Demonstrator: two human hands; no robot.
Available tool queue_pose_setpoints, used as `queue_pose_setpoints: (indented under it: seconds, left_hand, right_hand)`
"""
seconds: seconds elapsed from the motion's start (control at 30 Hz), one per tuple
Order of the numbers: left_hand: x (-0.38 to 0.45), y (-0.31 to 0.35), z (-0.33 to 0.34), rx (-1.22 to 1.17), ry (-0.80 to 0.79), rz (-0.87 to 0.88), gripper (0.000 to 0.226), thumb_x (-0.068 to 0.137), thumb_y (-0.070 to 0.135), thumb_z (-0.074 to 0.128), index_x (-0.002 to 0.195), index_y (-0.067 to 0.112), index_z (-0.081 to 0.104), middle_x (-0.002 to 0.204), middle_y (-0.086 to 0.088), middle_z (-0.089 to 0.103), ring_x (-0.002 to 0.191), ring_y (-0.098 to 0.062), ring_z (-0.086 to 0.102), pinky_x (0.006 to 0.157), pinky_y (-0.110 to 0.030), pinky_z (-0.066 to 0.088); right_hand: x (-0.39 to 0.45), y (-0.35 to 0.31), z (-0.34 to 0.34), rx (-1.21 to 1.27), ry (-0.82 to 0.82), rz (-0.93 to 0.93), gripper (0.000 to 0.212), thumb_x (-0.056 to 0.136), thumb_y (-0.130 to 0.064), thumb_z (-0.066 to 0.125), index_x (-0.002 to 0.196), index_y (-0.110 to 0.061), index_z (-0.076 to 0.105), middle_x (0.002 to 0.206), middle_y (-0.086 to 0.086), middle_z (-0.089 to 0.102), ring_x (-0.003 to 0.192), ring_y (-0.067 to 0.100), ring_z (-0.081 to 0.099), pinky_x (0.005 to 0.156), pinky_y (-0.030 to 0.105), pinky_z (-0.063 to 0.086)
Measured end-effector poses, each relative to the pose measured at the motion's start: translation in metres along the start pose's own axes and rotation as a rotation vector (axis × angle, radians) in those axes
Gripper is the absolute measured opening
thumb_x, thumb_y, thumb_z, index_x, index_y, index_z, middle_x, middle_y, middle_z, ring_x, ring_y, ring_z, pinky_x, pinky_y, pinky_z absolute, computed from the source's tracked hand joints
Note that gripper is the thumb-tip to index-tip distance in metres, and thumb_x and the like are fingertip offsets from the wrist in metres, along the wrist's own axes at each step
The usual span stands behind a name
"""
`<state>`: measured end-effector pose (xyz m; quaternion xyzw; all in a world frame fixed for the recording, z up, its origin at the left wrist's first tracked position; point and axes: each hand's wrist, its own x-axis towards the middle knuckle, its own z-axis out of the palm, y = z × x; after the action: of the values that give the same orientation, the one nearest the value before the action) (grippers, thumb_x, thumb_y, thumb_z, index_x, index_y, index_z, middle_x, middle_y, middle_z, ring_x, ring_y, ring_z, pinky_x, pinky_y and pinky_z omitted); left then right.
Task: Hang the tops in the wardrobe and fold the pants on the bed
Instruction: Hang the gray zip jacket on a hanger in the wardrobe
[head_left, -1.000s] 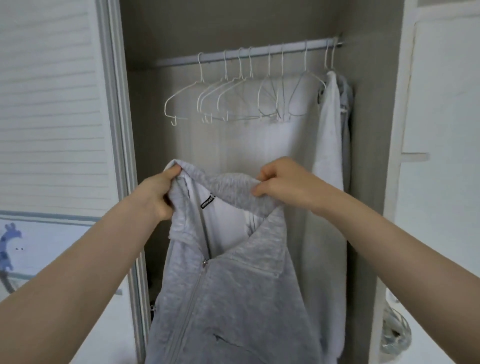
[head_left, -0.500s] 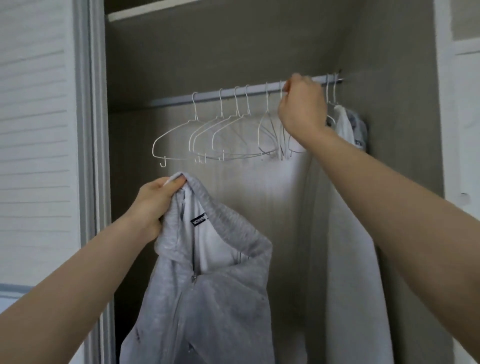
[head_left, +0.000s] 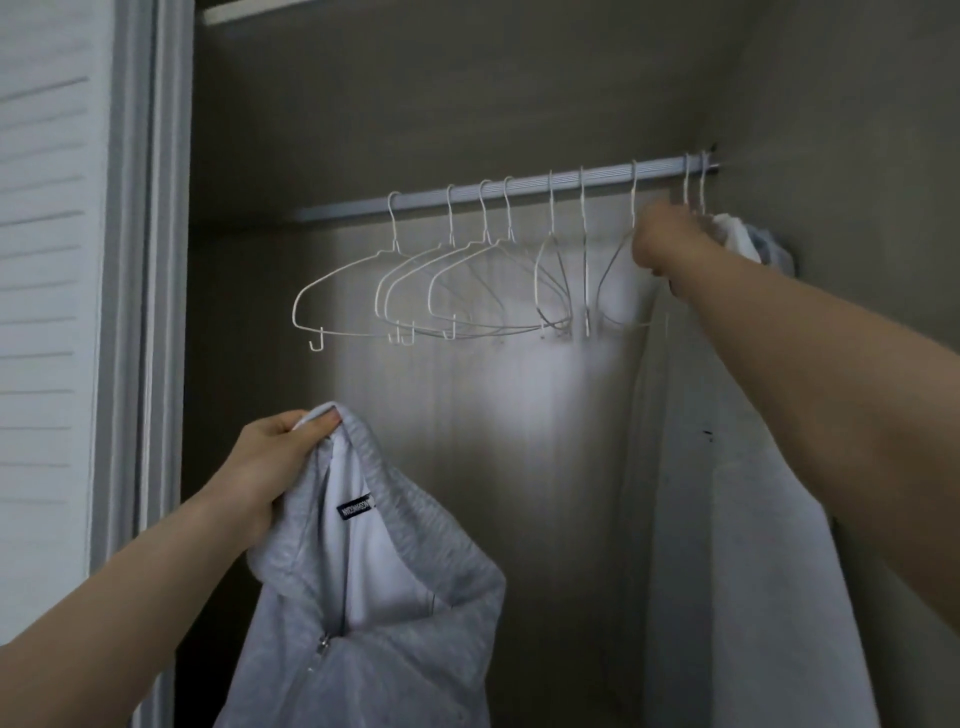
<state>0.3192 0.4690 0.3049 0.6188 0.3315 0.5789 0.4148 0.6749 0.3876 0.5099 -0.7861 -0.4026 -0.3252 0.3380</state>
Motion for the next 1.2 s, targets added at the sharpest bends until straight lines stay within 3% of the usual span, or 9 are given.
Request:
queue_pose_setpoints:
  seconds: [0.1, 0.2, 0.4, 0.57, 0.73, 0.83, 1.0, 1.1, 1.2]
  left_hand:
    - [0.005, -0.002, -0.001, 0.037, 0.021, -0.002, 0.023, 0.092, 0.029, 0.065, 0.089, 0.008, 0.072, 0.084, -0.017, 0.074, 0.082, -0.030, 0.069, 0.074, -0.037, 0.054]
    - [0.007, -0.003, 0.000, 0.040, 0.039, 0.013, 0.022, 0.092, 0.029, 0.064, 0.086, 0.009, 0.072, 0.081, -0.014, 0.074, 0.079, -0.027, 0.069, 0.068, -0.033, 0.052]
    - [0.001, -0.006, 0.001, 0.030, 0.065, -0.029, 0.024, 0.093, 0.027, 0.064, 0.084, 0.006, 0.071, 0.075, -0.012, 0.074, 0.072, -0.024, 0.069, 0.063, -0.029, 0.051]
    - [-0.018, -0.009, 0.002, 0.028, 0.048, -0.114, 0.028, 0.094, 0.027, 0.063, 0.083, 0.002, 0.069, 0.069, -0.013, 0.072, 0.072, -0.025, 0.068, 0.064, -0.031, 0.051]
    - [-0.038, -0.012, -0.010, 0.054, 0.043, -0.256, 0.042, 0.091, 0.036, 0.065, 0.111, -0.002, 0.064, 0.102, -0.020, 0.069, 0.100, -0.034, 0.065, 0.099, -0.047, 0.049]
    - [-0.060, -0.015, -0.020, 0.055, 0.009, -0.311, 0.038, 0.091, 0.039, 0.065, 0.101, 0.002, 0.066, 0.098, -0.019, 0.070, 0.098, -0.035, 0.065, 0.099, -0.048, 0.048]
    - [-0.106, -0.019, -0.030, 0.028, -0.003, -0.339, 0.033, 0.092, 0.038, 0.065, 0.081, 0.006, 0.065, 0.081, -0.014, 0.068, 0.076, -0.027, 0.065, 0.076, -0.034, 0.052]
    - [-0.132, -0.028, -0.036, 0.020, -0.006, -0.359, 0.032, 0.089, 0.036, 0.068, 0.081, 0.005, 0.066, 0.080, -0.014, 0.069, 0.073, -0.027, 0.066, 0.072, -0.033, 0.053]
    - [-0.152, -0.041, -0.043, 0.051, 0.022, -0.399, 0.035, 0.087, 0.038, 0.071, 0.088, 0.003, 0.067, 0.090, -0.017, 0.070, 0.083, -0.029, 0.067, 0.086, -0.040, 0.054]
  right_hand:
    - [0.005, -0.005, 0.008, 0.183, -0.085, 0.073, 0.014, 0.092, 0.003, 0.046, 0.093, 0.007, 0.060, 0.073, 0.019, 0.057, 0.066, 0.029, 0.059, 0.051, 0.032, 0.043]
    - [0.013, -0.010, 0.019, 0.428, -0.044, 0.144, 0.020, 0.095, 0.000, 0.043, 0.079, 0.004, 0.054, 0.070, 0.016, 0.055, 0.065, 0.028, 0.057, 0.050, 0.029, 0.041]
    - [0.020, -0.021, 0.028, 0.826, 0.062, 0.194, 0.035, 0.089, -0.008, 0.042, 0.120, 0.003, 0.053, 0.096, 0.013, 0.051, 0.087, 0.028, 0.059, 0.051, 0.022, 0.033]
    - [-0.023, -0.029, 0.032, 0.904, 0.059, 0.178, 0.048, 0.075, -0.020, 0.042, 0.120, -0.007, 0.052, 0.089, 0.006, 0.046, 0.083, 0.022, 0.046, 0.068, 0.031, 0.040]
    - [-0.084, -0.023, 0.027, 0.955, -0.007, 0.210, 0.020, 0.064, -0.016, 0.040, 0.068, -0.027, 0.022, 0.065, -0.004, 0.029, 0.059, 0.018, 0.037, 0.049, 0.020, 0.024]
    - [-0.135, -0.021, 0.015, 1.041, -0.100, 0.265, 0.015, 0.078, -0.010, 0.041, 0.093, -0.011, 0.046, 0.080, 0.009, 0.048, 0.053, 0.017, 0.043, 0.042, 0.018, 0.033]
    - [-0.232, -0.015, -0.015, 1.097, -0.329, 0.409, 0.028, 0.090, -0.003, 0.033, 0.117, -0.007, 0.041, 0.055, 0.003, 0.060, 0.047, 0.013, 0.062, 0.058, 0.022, 0.048]
    - [-0.297, -0.007, -0.037, 1.110, -0.497, 0.423, 0.020, 0.096, -0.007, 0.031, 0.114, -0.008, 0.040, 0.060, 0.003, 0.059, 0.049, 0.011, 0.065, 0.044, 0.014, 0.042]
    - [-0.350, 0.004, -0.058, 1.192, -0.762, 0.483, 0.024, 0.101, -0.026, 0.031, 0.122, -0.017, 0.038, 0.068, 0.003, 0.063, 0.075, 0.018, 0.070, 0.084, 0.059, 0.046]
